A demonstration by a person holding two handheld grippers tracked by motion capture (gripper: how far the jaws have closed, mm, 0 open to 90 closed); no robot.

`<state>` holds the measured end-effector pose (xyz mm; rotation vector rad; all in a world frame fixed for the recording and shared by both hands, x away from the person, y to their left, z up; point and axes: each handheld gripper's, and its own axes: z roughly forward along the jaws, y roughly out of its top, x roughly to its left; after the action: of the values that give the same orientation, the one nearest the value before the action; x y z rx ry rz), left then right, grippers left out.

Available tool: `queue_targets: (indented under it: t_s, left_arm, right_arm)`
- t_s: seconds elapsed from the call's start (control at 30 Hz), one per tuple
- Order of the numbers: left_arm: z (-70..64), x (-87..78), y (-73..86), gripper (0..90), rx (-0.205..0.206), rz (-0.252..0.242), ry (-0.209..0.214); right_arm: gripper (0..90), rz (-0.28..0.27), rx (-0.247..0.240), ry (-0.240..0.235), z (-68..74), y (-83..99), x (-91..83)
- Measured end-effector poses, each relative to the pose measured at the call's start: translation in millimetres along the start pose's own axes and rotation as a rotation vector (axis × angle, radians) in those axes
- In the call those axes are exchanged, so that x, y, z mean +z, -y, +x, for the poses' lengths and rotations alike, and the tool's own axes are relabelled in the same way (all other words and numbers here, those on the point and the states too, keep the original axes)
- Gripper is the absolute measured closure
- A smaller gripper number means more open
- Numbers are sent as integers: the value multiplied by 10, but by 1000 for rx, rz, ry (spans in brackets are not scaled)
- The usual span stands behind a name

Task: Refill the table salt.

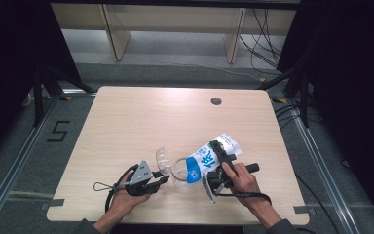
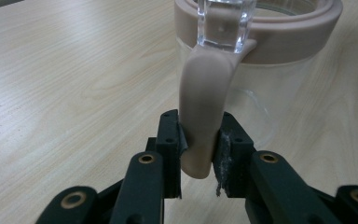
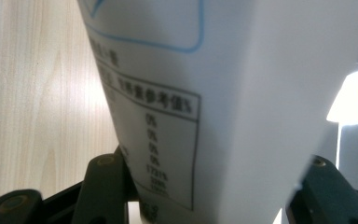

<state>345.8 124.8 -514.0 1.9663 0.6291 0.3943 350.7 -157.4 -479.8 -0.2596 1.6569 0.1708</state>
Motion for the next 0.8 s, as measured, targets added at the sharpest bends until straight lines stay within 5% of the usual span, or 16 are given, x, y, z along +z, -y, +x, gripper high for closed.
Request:
queue_targets:
  t_s: [0.2, 0.37, 0.8]
  left_arm:
    - [1, 1, 1, 732, -1, 0, 0]
    - [0, 1, 2, 731, -3, 0, 0]
    - [0, 5, 9, 731, -15, 1, 5]
  right_arm:
    - [506, 14, -5, -1, 6, -8, -15]
    - [508, -33, 2, 23, 7, -4, 20]
    - [510, 0, 14, -1, 16, -6, -4]
